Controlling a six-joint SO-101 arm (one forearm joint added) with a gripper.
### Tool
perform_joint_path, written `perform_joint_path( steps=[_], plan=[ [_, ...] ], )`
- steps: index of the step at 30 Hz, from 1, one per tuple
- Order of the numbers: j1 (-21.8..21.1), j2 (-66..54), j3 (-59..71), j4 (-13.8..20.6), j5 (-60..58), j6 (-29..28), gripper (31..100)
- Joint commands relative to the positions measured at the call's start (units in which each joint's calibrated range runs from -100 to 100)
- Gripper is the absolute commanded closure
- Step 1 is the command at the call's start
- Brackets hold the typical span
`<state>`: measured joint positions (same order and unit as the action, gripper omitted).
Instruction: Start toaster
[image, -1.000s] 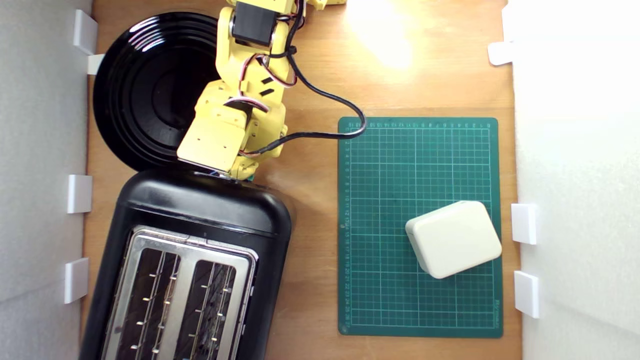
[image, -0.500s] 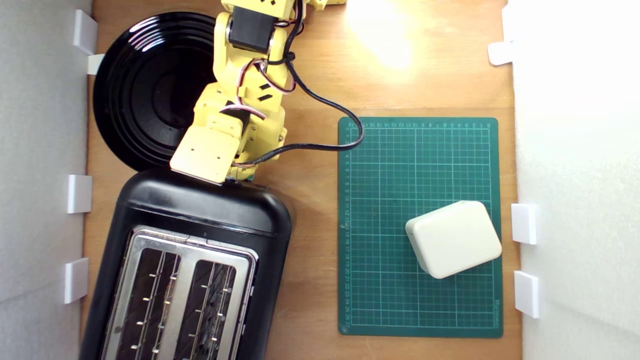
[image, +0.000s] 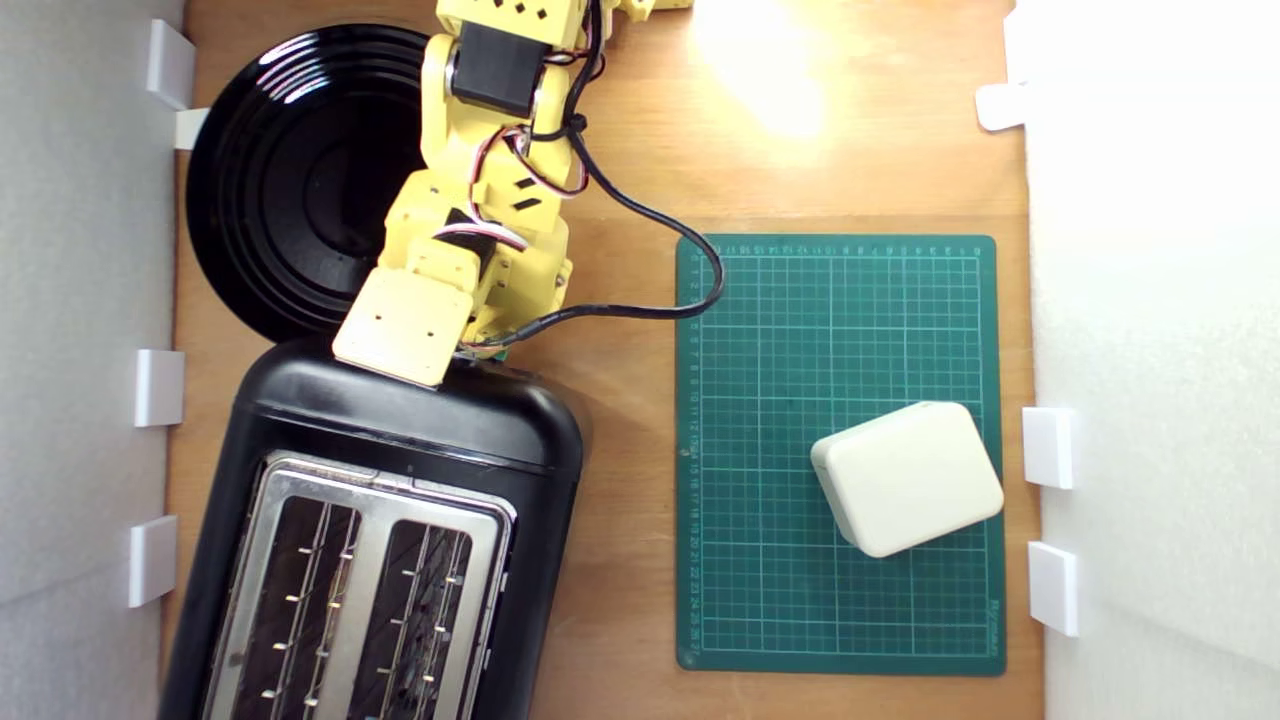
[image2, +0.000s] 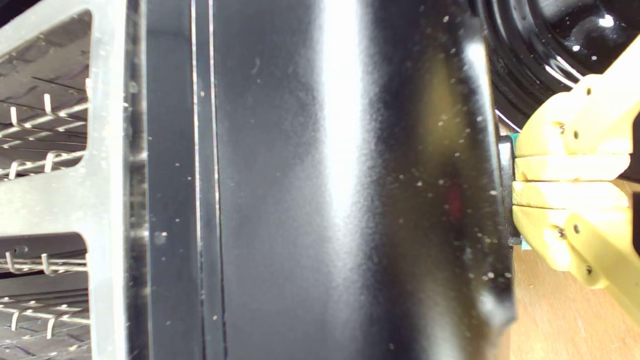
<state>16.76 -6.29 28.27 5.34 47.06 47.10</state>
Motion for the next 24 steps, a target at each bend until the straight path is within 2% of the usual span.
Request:
perform_joint_path(
  steps=[1, 15, 24],
  plan=[
    [-0.57, 2.13, -1.32, -0.84, 0.86, 0.26, 98.9],
    [-0.57, 2.05, -7.5, -0.65, 0.86, 0.26, 98.9],
    [-2.32, -4.45, -7.5, -0.75, 0.77, 0.99, 98.9]
  ],
)
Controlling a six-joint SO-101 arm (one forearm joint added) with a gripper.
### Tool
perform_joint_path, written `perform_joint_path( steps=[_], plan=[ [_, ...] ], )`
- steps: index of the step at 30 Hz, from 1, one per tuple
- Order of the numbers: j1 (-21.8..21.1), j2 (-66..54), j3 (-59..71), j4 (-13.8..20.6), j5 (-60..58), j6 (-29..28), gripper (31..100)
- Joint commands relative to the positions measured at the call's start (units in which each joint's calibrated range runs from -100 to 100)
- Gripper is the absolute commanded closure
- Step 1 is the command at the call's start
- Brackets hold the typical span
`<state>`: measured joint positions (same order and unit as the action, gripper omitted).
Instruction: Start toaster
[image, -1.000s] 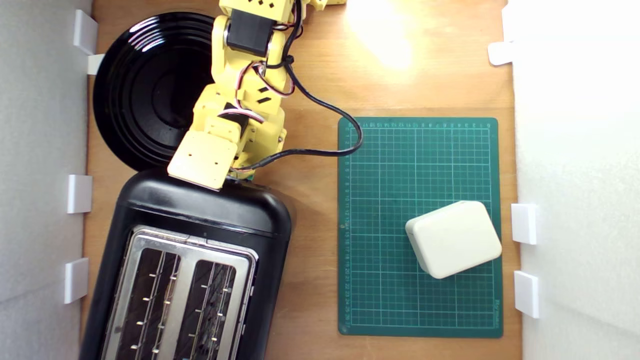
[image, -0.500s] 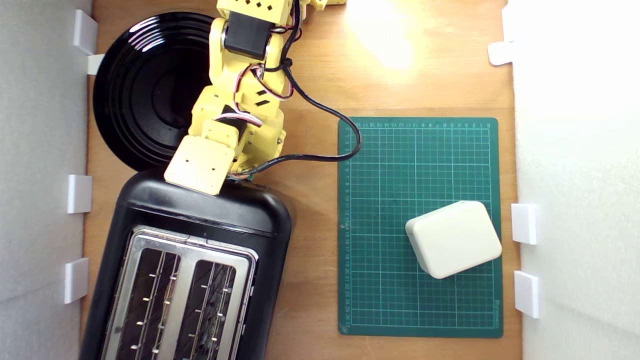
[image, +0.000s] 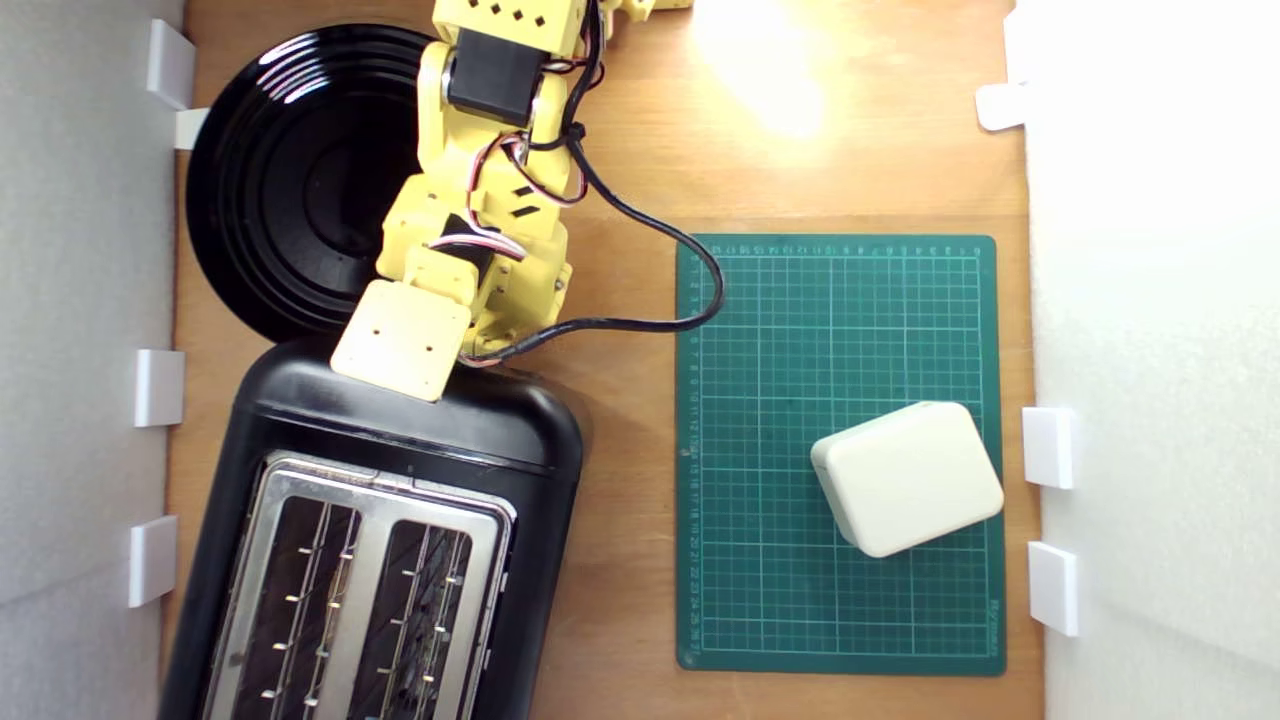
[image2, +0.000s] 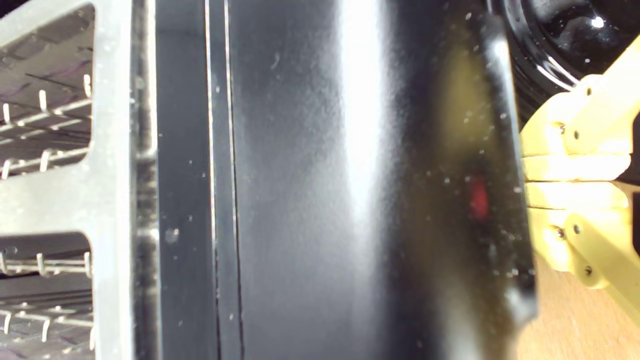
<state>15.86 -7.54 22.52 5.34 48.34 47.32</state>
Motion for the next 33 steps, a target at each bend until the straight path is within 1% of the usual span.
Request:
perform_joint_path(
  steps=[1, 8, 13, 20, 27, 31, 33],
  plan=[
    [-1.5, -3.7, -1.76, -0.75, -0.5, 0.99, 98.9],
    [-1.58, -9.61, -2.76, -0.84, -0.42, 1.3, 98.9],
    [-1.58, -14.35, -3.3, 0.1, -0.42, 1.41, 98.9],
    [-1.42, -25.01, -0.03, 0.19, -0.33, 2.4, 98.9],
    [-1.58, -43.83, 16.51, 0.19, -0.67, 1.99, 98.9],
    [-1.58, -50.74, 22.32, 0.19, -0.59, 1.93, 98.9],
    [-1.58, -53.24, 24.87, -0.75, -0.5, 1.88, 98.9]
  ],
)
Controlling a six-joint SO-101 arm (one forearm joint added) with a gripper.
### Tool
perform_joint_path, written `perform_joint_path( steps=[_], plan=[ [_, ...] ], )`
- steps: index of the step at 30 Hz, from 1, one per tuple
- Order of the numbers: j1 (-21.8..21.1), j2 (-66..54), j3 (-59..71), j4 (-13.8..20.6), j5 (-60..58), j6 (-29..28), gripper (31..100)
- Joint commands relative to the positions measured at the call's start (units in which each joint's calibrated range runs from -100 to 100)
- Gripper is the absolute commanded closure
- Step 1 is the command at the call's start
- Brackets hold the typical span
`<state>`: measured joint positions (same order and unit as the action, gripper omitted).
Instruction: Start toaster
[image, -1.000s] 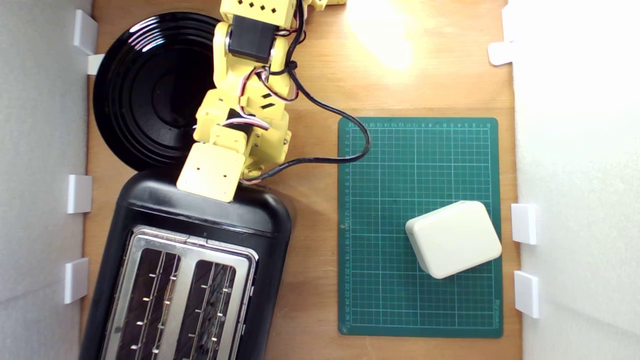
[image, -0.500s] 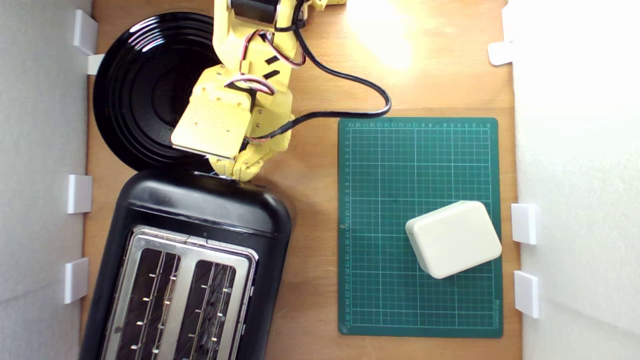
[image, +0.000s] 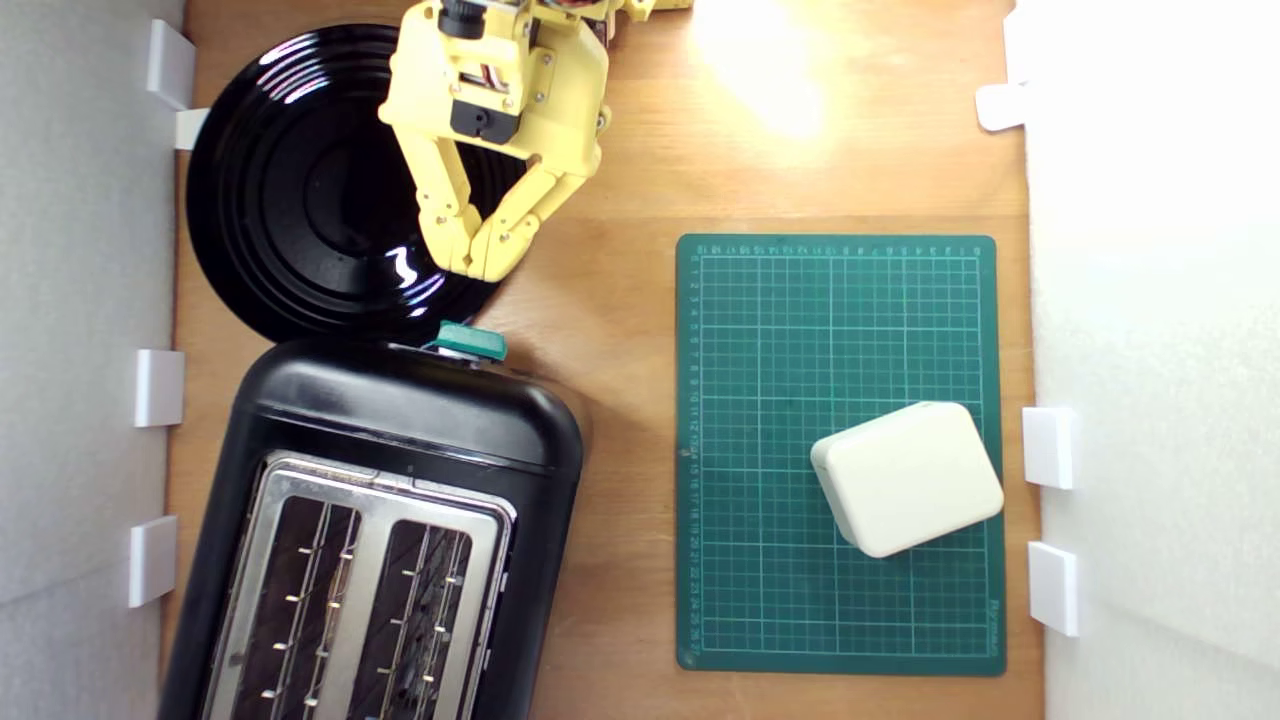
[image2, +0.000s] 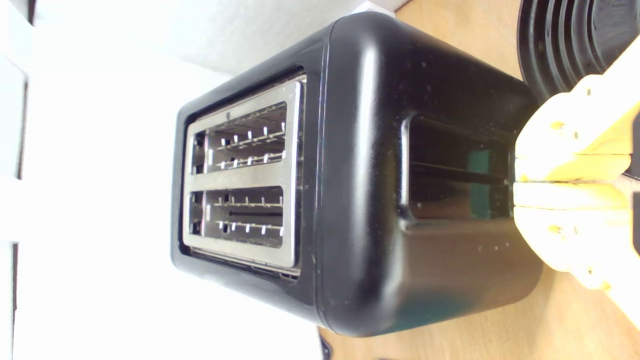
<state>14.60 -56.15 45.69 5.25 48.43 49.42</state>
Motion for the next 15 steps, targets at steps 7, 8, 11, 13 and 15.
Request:
perform_joint_path(
  steps=[7, 8, 11, 13, 15],
  plan=[
    [-0.63, -15.04, 13.69, -0.84, -0.76, -3.68, 98.8],
    [-0.94, -16.54, 15.87, -0.84, -0.76, -3.89, 98.8],
    [-1.1, -20.7, 21.6, -0.84, -0.76, -4.36, 98.8],
    [-0.71, -23.78, 25.6, -1.03, -0.76, -4.36, 98.8],
    [-0.39, -26.95, 30.05, -1.78, -0.85, -4.1, 98.8]
  ],
)
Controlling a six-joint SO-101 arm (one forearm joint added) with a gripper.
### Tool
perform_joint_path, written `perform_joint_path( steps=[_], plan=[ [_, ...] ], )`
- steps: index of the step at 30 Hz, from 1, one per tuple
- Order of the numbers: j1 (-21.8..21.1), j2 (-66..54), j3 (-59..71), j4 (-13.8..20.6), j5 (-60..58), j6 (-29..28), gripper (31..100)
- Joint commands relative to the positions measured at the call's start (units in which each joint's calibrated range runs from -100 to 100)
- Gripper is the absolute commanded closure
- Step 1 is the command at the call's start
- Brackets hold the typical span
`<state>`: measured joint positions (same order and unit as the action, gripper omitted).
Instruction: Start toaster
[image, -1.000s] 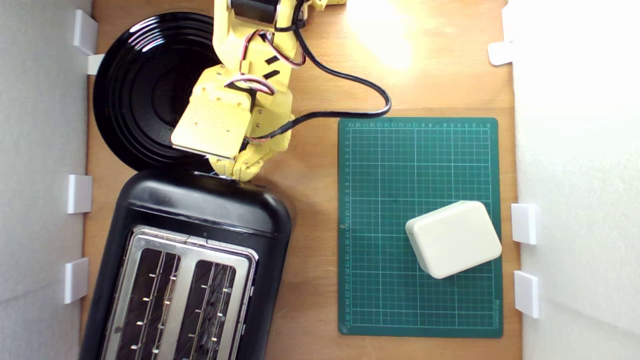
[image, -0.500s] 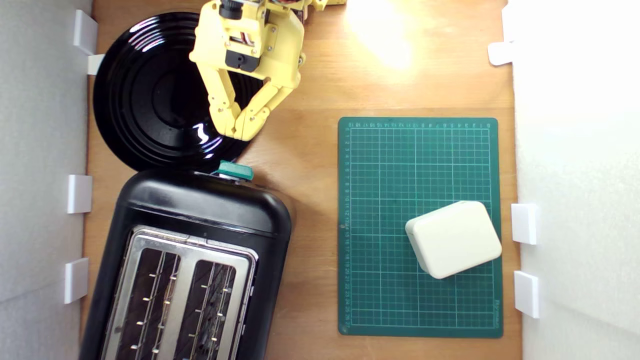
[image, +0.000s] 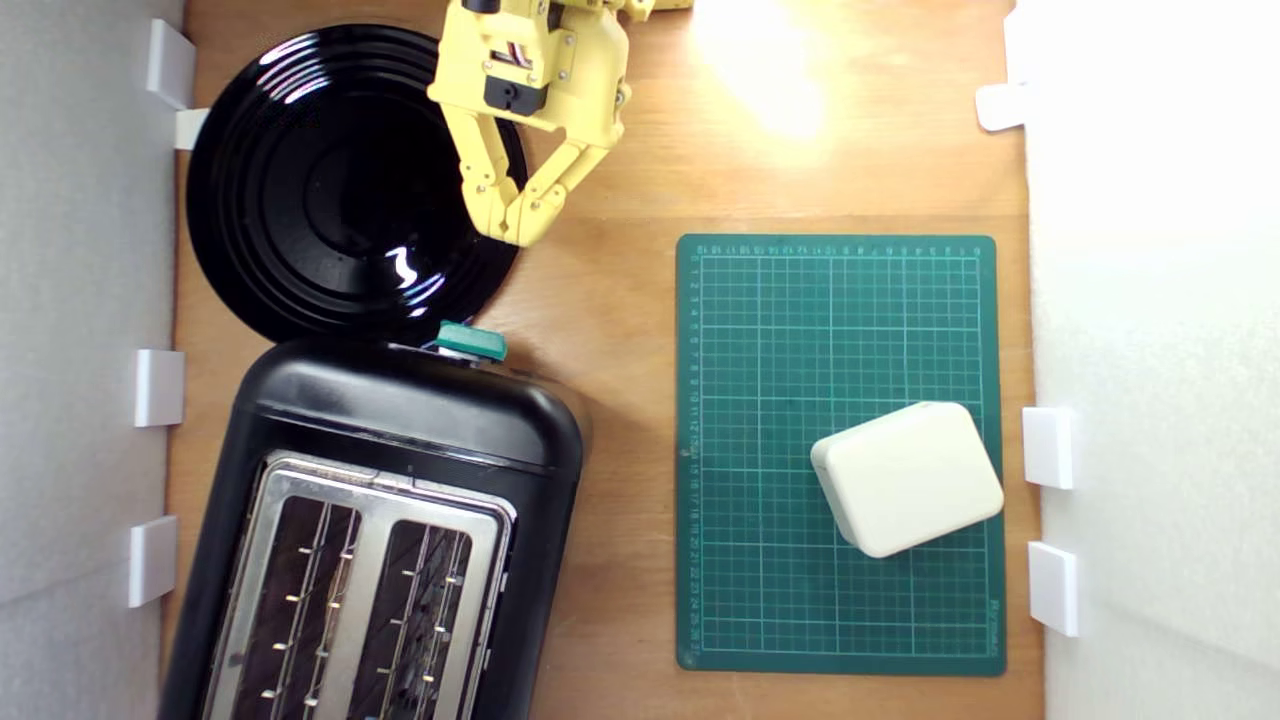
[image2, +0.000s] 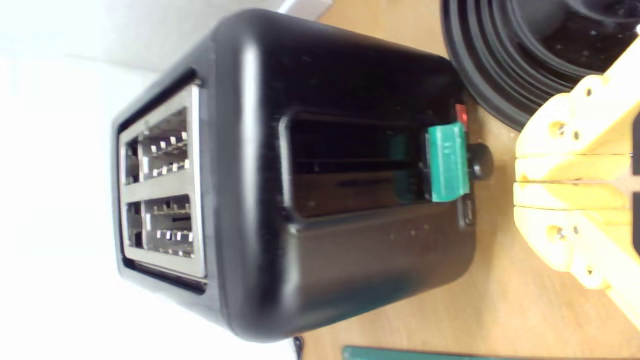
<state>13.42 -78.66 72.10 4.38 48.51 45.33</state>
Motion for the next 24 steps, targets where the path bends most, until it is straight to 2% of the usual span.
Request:
perform_joint_path(
  steps=[1, 5, 8, 14, 24],
  plan=[
    [0.79, -6.02, 5.54, -1.0, -0.93, -0.01, 98.8],
    [-0.01, -11.6, 13.18, -1.47, -0.93, -0.32, 98.8],
    [-0.96, -14.18, 17.9, -3.91, -0.93, -0.95, 98.8],
    [-3.34, -17.85, 27.35, -5.6, -1.02, -1.32, 98.8],
    [-11.83, -19.93, 27.62, -4.48, -0.59, -12.9, 98.8]
  ],
)
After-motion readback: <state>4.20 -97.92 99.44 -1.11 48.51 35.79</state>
